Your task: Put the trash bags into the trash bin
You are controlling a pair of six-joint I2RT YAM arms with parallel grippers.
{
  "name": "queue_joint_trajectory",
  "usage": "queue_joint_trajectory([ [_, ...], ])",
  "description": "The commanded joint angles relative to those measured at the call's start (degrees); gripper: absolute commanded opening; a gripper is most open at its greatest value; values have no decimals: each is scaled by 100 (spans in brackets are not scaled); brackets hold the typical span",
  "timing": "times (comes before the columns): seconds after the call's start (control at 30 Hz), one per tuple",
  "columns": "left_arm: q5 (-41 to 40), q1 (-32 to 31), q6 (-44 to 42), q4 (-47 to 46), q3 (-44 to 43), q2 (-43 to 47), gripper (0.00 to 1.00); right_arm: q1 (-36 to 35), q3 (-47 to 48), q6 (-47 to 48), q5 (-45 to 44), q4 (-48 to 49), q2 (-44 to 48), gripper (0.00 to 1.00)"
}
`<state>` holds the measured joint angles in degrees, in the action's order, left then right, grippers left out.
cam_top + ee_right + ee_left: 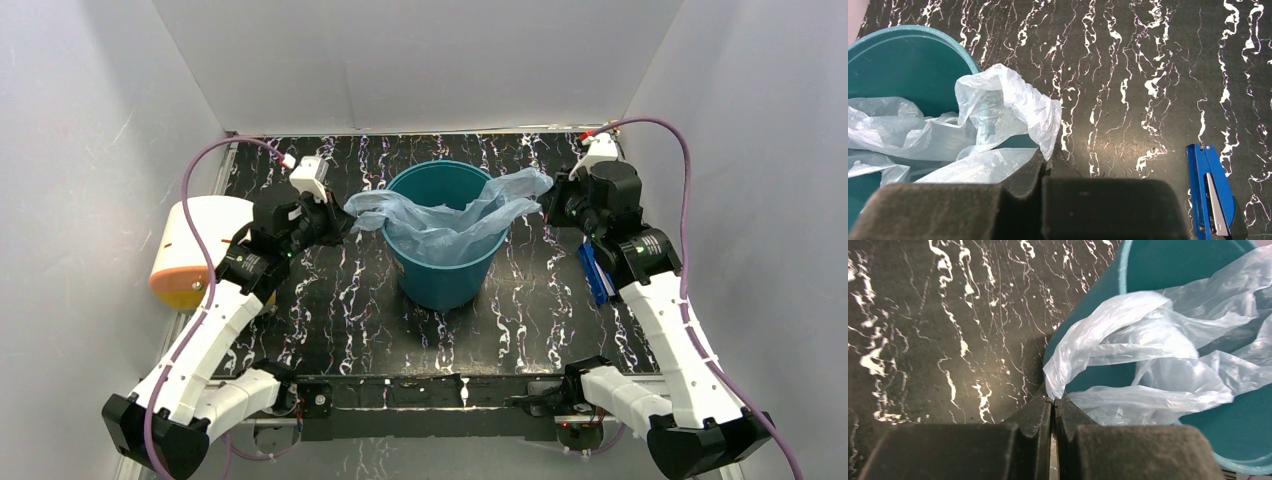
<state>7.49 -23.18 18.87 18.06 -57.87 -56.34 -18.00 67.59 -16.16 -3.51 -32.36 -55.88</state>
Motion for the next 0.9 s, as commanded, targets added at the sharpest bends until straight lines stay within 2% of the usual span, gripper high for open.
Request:
queue_joint_trajectory([
  [0.0, 313, 33, 380, -743, 531, 62, 0, 30, -4, 103, -218, 165, -51, 0],
  [0.2, 797, 33, 849, -1684, 1271, 165, 0, 28, -461, 4, -151, 120, -29, 0],
  [0.33, 811, 32, 745, -1542, 1190, 73, 2, 25, -598, -11, -102, 55, 9, 0],
  [0.4, 651, 29, 584, -1303, 1016, 83, 10, 29, -540, 55, -320, -24, 26, 0],
  [0.47, 516, 31, 404, -1050, 807, 138, 24, 26, -435, 177, -481, -40, 99, 7],
  [0.53, 327, 25, 243, -781, 586, 201, 42, 25, -269, 437, -314, 11, 201, 41],
  [0.57, 176, 32, 198, -638, 494, 237, 60, 27, -186, 477, -314, 49, 272, 49],
  [0.6, 34, 27, 182, -541, 412, 282, 71, 27, -95, 475, -356, 80, 334, 53],
  [0.7, -230, 31, 108, -408, 268, 451, 82, 26, 174, 531, -455, 201, 471, 64],
  [0.87, -518, 33, -73, -151, -75, 538, 88, 26, 776, 604, -252, 126, 282, 68],
])
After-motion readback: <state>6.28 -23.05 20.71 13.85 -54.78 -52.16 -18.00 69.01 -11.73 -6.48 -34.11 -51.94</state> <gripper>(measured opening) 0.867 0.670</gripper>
